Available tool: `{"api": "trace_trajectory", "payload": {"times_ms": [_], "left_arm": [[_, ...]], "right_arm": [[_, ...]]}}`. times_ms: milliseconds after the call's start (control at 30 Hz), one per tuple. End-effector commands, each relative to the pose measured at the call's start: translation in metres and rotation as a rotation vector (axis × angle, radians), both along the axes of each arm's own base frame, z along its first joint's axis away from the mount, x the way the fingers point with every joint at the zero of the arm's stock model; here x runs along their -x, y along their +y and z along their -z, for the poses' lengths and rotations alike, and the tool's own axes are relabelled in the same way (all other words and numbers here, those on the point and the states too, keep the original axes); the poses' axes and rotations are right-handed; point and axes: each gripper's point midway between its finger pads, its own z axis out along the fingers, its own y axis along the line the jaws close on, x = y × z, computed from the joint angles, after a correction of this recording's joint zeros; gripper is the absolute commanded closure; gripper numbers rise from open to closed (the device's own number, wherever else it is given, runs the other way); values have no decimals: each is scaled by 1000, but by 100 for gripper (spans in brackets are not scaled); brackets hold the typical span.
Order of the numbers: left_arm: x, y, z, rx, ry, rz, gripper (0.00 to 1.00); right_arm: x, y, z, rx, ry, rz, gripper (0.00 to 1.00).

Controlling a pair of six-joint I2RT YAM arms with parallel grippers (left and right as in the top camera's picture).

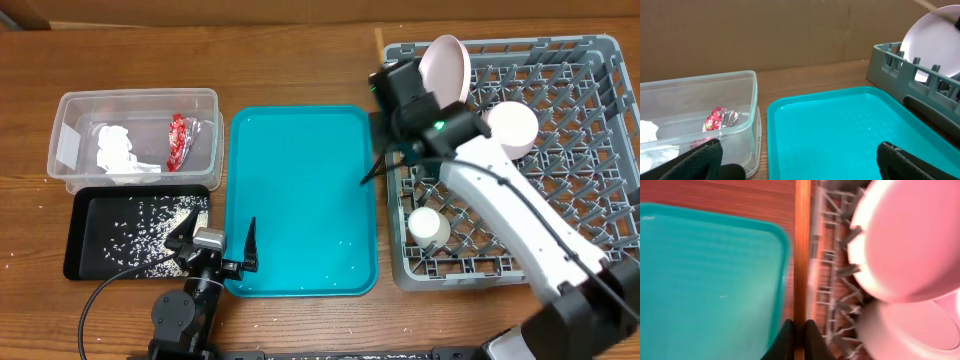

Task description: Sort waste into correct bins and load items into the dishwasher

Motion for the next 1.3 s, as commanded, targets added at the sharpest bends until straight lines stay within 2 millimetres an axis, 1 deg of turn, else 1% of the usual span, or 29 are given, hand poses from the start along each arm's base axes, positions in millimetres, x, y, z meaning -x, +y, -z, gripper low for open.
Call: {"api": "trace_trajectory", "payload": {"times_ms": [0,33,100,133,167,200,233,267,300,333,400,467,500,567,600,633,700,733,867,933,1033,1100,1167,1200,1233,1267], "left_arm": [[0,2,1,7,3,-12,0],[0,2,1,7,3,-12,0],[0,2,1,7,3,-12,0],[0,2,1,7,3,-12,0],[0,2,1,7,3,-12,0],[0,2,1,7,3,-12,0],[0,2,1,7,3,-12,0],[0,2,1,7,3,-12,0],[0,2,1,7,3,-12,0],[0,2,1,7,3,-12,0],[0,2,1,7,3,-12,0],[0,2,1,7,3,-12,0],[0,2,1,7,3,-12,0],[0,2,1,7,3,-12,0],[0,2,1,7,3,-12,0],[0,2,1,7,3,-12,0],[0,2,1,7,3,-12,0],[0,2,1,7,3,-12,0],[0,2,1,7,3,-12,0],[0,2,1,7,3,-12,0],[0,2,1,7,3,-12,0],[0,2,1,7,3,-12,0],[0,2,1,7,3,-12,0],[0,2,1,7,3,-12,0],[0,2,1,7,3,-12,0],[0,2,1,7,3,-12,0]], "right_arm": [[0,-4,48,-19,148,-50,91],[1,-2,51,-36,161,-56,86],[0,-3,52,-34,162,-52,67],[-1,-5,51,-25,155,-45,54],[-3,-8,49,-14,144,-30,49],[-4,-10,47,-8,137,-15,46],[-3,-10,43,-13,134,-12,40],[-2,-10,37,-23,131,0,38],[4,-6,23,-49,124,-7,33],[7,-2,16,-67,121,-19,27],[18,9,-5,-134,111,-61,0],[34,18,-31,-202,87,-108,0],[48,24,-50,-249,70,-145,0],[65,32,-77,-321,31,-199,0],[69,35,-86,-346,14,-218,0],[82,38,-103,-394,-6,-254,0],[97,30,-110,-380,-4,-263,0],[102,22,-113,-357,-13,-256,0],[111,-5,-128,-302,-81,-208,0],[116,-16,-143,-291,-140,-215,0],[134,-31,-171,-262,-257,-262,0],[142,-40,-188,-247,-340,-266,0],[148,-49,-218,-239,-498,-291,0],[149,-51,-223,-238,-533,-295,0],[152,-58,-235,-246,-625,-284,0],[153,-63,-236,-256,-667,-272,0]]}}
